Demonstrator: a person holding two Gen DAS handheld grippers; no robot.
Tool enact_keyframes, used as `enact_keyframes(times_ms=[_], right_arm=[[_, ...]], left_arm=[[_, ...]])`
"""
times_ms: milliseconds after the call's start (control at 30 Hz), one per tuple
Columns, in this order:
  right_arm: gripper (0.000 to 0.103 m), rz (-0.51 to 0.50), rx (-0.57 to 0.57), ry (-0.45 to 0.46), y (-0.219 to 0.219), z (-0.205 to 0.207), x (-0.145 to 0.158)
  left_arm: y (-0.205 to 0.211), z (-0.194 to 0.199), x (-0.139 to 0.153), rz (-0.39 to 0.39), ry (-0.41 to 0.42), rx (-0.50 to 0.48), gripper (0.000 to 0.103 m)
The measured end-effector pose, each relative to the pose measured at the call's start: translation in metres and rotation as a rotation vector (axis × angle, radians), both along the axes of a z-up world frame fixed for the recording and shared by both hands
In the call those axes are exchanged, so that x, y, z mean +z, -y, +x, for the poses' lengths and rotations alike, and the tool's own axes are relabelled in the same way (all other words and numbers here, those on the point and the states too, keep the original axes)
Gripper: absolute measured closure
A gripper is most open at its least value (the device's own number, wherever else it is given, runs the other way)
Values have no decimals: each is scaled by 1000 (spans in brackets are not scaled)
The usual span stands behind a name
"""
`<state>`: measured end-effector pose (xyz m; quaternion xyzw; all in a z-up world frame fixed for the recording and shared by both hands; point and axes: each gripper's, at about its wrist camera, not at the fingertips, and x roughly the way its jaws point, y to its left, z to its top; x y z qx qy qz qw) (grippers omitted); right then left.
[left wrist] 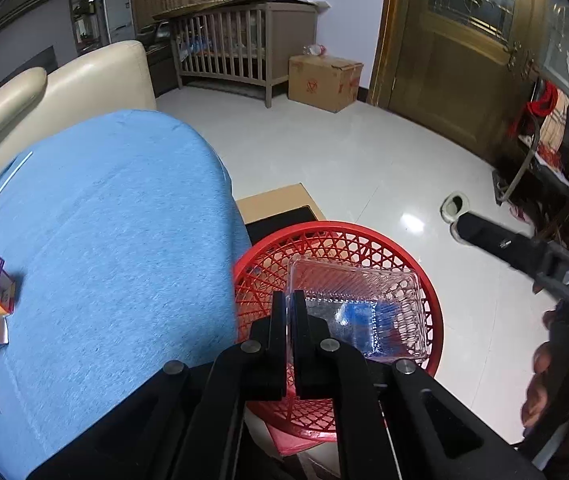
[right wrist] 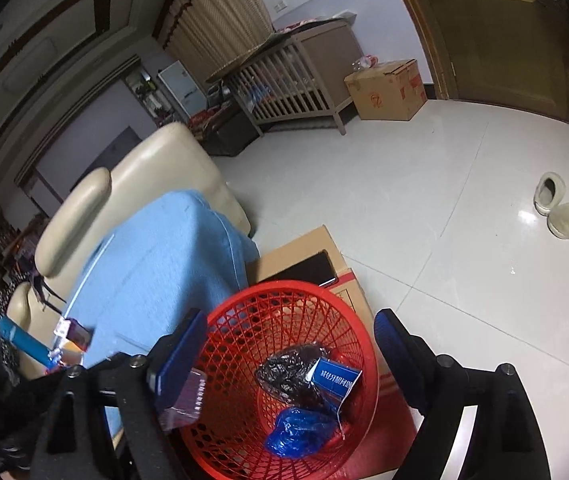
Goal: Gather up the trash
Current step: 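Carry the tray and box to the red basket and release both, then return to the table and grasp another blue toothpaste box with the right gripper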
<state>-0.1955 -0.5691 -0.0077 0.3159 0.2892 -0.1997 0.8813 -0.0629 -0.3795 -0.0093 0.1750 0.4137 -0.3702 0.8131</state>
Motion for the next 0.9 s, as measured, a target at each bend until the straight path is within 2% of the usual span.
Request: enact_keyframes(times_ms=[100,167,200,233,367,533,733,900], right_arm=[[15,6,-10,11,4,-3,3],[15,12,-14,15,6,-3,3],[15,12,-16,18,7,-4,4],[15,11,-16,20,8,-4,5],[15,4,-22,30,6,-4,9],[15,-5,3,31,-5,5,15],[15,-37,77,9,-37,27,24],[15,-88,156,-2,-72,48,36]], left_arm=[[15,-3,-4,42,3,-34,98],[25,-4,-9,82,8,-42,60],[28,-6,-11,105,26,-41,25],[28,-9,-10,105,55,-37,21],[23,-16,-2,107,117,-47,21],[3,-13,15,83,173,-8,21],[-34,1,25,49,181,74,21],[-83,14,28,12,174,172,21]])
